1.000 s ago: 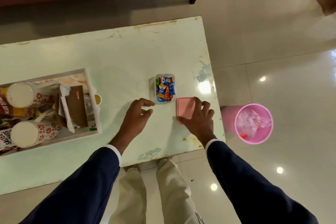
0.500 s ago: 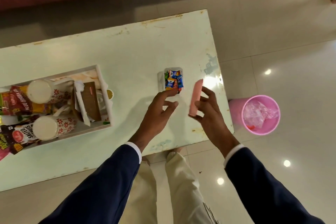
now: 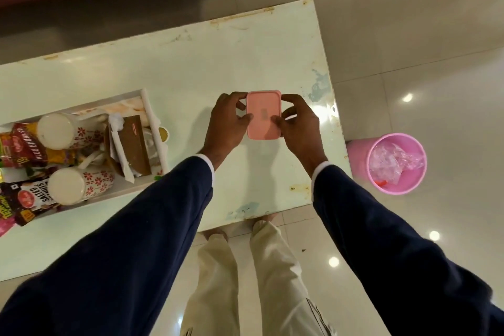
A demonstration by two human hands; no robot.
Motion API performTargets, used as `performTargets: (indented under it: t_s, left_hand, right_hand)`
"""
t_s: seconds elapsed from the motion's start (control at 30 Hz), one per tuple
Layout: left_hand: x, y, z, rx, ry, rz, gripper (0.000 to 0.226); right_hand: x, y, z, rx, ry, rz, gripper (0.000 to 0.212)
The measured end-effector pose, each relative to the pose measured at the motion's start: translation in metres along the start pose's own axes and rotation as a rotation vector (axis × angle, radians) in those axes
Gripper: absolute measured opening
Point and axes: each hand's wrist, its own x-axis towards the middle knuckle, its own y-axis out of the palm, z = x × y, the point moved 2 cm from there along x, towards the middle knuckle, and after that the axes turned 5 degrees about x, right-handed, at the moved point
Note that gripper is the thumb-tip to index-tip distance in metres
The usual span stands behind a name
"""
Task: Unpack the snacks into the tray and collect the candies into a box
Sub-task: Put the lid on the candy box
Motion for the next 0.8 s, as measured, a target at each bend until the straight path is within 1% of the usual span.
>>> performTargets:
  t_s: [0.1,0.23,0.43,0.53,0.6,0.67,0.7,0.8]
  left_hand:
    - [0.012,0.006,0.007,0.11,0.001,-0.03,0.042]
    - [0.016,0.017,0.017,0.135,-0.026,-0.026,0.042]
    - [0.021,0.022,0.026,0.163,0.012,-0.007,0.044]
    - [0.024,0.024,0.026,0.146,-0.012,-0.015,0.044]
    - [0.024,0.024,0.025,0.163,-0.023,-0.011,0.049]
    - [0.022,0.025,0.021,0.253,0.011,0.018,0.058]
    - [0.021,0.025,0.019,0.308,0.029,0.039,0.062]
    - [0.014,0.029,0.014,0.403,-0.015,0.12,0.082]
  right_hand:
    - [0.018,0.012,-0.001,-0.124,-0.029,-0.026,0.042]
    - [0.027,0.018,0.001,-0.247,-0.01,-0.022,0.044]
    - [0.031,0.016,-0.008,-0.248,0.004,-0.029,0.043]
    - [0.033,0.016,-0.011,-0.245,0.032,-0.041,0.046]
    - [0.033,0.019,-0.011,-0.253,0.019,-0.018,0.058]
    - [0.029,0.023,-0.011,-0.298,-0.014,0.033,0.072]
    - [0.028,0.024,-0.012,-0.338,-0.029,0.06,0.076]
    - [0.027,0.025,-0.012,-0.461,-0.067,0.125,0.076]
